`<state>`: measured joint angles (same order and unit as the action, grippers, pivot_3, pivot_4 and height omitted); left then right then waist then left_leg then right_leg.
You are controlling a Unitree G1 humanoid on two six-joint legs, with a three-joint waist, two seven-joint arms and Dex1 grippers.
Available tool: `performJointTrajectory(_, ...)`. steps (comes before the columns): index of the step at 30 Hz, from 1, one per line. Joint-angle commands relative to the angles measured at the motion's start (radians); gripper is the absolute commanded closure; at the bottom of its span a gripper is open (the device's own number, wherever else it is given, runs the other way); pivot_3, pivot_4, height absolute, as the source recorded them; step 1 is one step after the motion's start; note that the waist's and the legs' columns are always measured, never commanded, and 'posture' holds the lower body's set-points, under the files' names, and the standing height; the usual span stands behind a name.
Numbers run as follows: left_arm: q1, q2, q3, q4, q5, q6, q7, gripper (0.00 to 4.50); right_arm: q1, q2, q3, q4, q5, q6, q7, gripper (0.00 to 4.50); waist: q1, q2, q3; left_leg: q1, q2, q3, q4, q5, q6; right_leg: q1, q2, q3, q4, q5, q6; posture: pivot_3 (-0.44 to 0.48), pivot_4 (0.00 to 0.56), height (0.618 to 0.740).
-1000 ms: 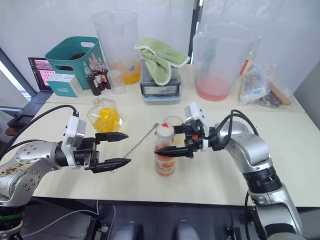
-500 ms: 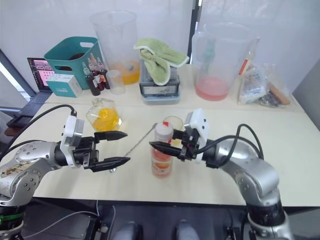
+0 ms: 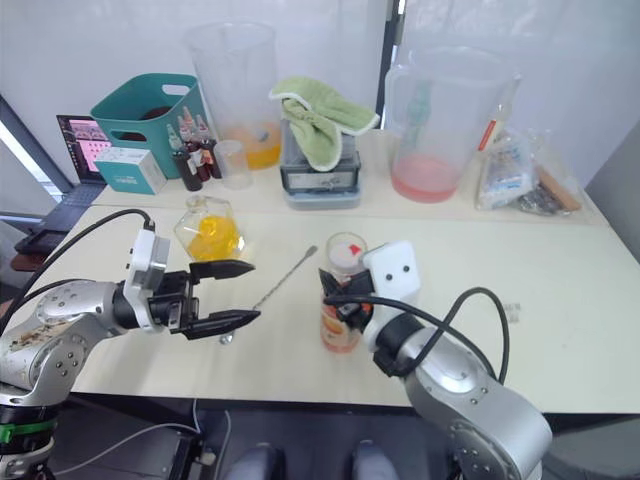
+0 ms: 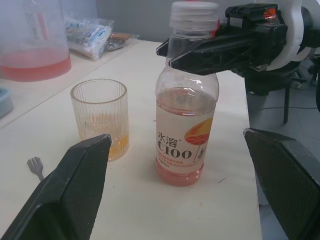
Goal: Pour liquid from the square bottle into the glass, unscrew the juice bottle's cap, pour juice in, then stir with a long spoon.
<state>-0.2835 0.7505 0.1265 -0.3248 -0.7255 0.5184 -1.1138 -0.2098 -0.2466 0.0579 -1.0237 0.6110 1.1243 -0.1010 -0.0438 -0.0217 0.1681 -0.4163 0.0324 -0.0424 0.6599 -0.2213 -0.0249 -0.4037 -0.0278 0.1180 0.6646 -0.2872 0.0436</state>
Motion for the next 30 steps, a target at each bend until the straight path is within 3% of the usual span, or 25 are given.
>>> performJointTrajectory(1, -0.024, 0.004, 0.003, 0.000, 0.002, -0.016, -0.012, 0.00, 0.003, -0.015, 0.009, -0.021, 0.000, -0.012, 0.025, 0.91, -0.001, 0.000, 0.000, 0.000, 0.000, 0.000, 0.000, 0.000, 0.000, 0.000, 0.000, 0.000, 0.000, 0.000, 0.000, 0.000, 0.150, 0.740)
performJointTrajectory(4, -0.032, 0.002, -0.001, 0.005, 0.004, -0.016, -0.015, 0.00, 0.013, -0.063, -0.038, -0.013, 0.032, -0.037, 0.100, 0.05, -0.001, 0.000, 0.000, 0.000, 0.000, 0.000, 0.000, 0.000, 0.000, 0.000, 0.000, 0.000, 0.000, 0.000, 0.000, 0.000, 0.150, 0.740)
performJointTrajectory(7, -0.048, -0.002, -0.004, 0.013, 0.010, -0.013, -0.014, 0.00, 0.032, -0.164, -0.194, 0.071, 0.178, -0.100, 0.333, 0.05, 0.000, 0.000, 0.000, 0.000, 0.000, 0.000, 0.000, 0.000, 0.000, 0.001, 0.000, 0.000, 0.000, 0.000, 0.000, 0.000, 0.150, 0.740)
performJointTrajectory(10, -0.065, 0.003, -0.007, 0.021, 0.013, -0.009, -0.015, 0.00, 0.014, -0.296, -0.233, 0.212, 0.214, -0.188, 0.581, 0.05, 0.000, -0.001, 0.000, 0.000, 0.000, 0.000, 0.000, 0.000, 0.000, 0.002, 0.000, 0.000, -0.002, 0.000, 0.000, 0.000, 0.150, 0.740)
performJointTrajectory(16, -0.067, 0.032, 0.012, 0.007, 0.001, 0.015, -0.022, 0.00, -0.120, -0.443, -0.135, 0.554, 0.145, -0.415, 1.021, 0.05, -0.006, -0.001, 0.001, 0.001, 0.002, 0.002, 0.000, 0.000, 0.000, 0.001, 0.002, 0.000, -0.002, 0.000, 0.000, 0.000, 0.150, 0.740)
performJointTrajectory(21, -0.057, 0.055, 0.034, -0.023, -0.015, 0.038, -0.005, 0.00, -0.269, -0.427, -0.051, 0.807, 0.050, -0.578, 1.207, 0.05, -0.003, -0.001, 0.001, 0.001, 0.002, 0.002, 0.000, 0.000, 0.000, 0.001, 0.002, 0.001, -0.001, 0.000, 0.000, 0.000, 0.150, 0.740)
performJointTrajectory(25, -0.040, 0.071, 0.056, -0.051, -0.027, 0.057, 0.004, 0.00, -0.328, -0.402, -0.011, 0.902, 0.021, -0.643, 1.309, 0.05, 0.003, -0.001, 0.001, 0.001, 0.001, 0.001, 0.000, 0.000, 0.000, 0.001, 0.001, 0.000, 0.000, 0.000, 0.000, 0.000, 0.150, 0.740)
performJointTrajectory(30, -0.028, 0.086, 0.071, -0.065, -0.038, 0.069, 0.012, 0.00, -0.359, -0.373, -0.016, 0.934, 0.031, -0.648, 1.345, 1.55, 0.002, -0.001, 0.001, 0.001, 0.001, 0.000, 0.000, 0.000, 0.000, 0.001, 0.001, 0.000, 0.000, 0.000, -0.001, 0.000, 0.150, 0.740)
